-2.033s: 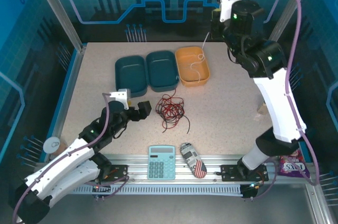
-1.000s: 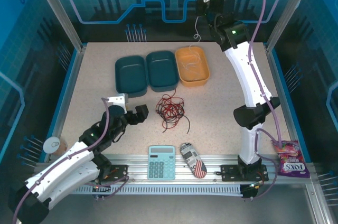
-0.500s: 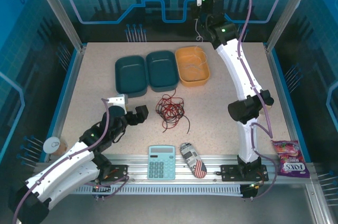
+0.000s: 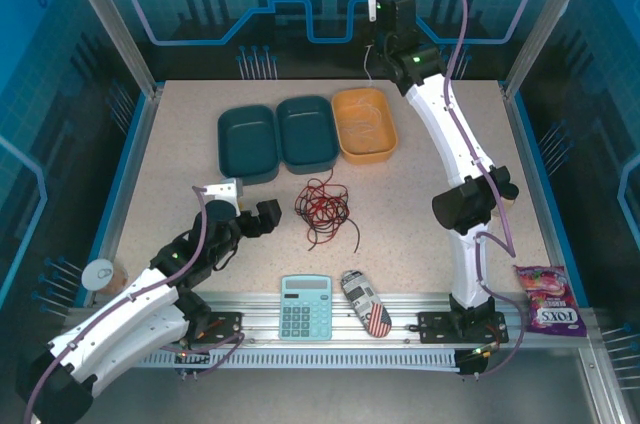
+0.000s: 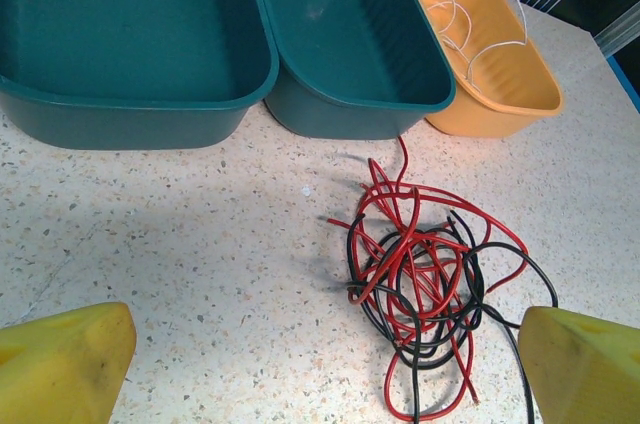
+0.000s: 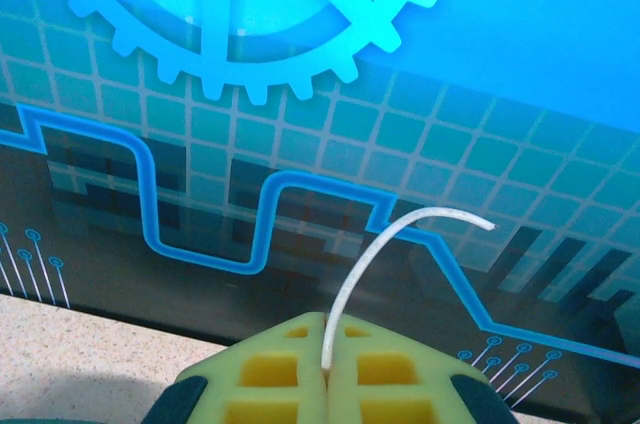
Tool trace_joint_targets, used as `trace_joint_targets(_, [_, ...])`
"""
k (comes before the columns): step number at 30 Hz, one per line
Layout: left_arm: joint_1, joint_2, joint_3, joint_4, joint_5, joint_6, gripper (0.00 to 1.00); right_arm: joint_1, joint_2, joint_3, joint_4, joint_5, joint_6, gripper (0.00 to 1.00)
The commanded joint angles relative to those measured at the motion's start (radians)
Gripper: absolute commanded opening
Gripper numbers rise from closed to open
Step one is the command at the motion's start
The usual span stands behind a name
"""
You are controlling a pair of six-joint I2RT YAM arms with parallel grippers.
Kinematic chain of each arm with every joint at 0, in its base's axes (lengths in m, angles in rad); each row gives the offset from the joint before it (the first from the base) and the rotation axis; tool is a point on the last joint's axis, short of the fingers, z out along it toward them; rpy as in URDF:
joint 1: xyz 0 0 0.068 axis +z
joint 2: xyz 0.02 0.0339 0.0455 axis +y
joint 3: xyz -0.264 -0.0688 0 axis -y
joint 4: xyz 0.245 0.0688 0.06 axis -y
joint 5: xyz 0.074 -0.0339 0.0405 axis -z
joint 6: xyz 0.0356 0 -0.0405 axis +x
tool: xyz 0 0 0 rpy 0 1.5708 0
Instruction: Untangle the cables
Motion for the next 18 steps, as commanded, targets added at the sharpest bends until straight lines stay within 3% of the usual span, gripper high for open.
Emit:
trace_joint_targets(1, [0.011, -0.007, -0.005, 0.019, 0.015, -0.011, 0.99, -0.012, -0.030, -0.035, 0.013, -0.003, 0.016, 0.00])
trace_joint_targets(18, [0.010, -0.006, -0.007, -0.003, 0.004, -0.004, 0.99, -0.038, -0.022, -0.223, -0.076, -0.096, 0.110, 0.00])
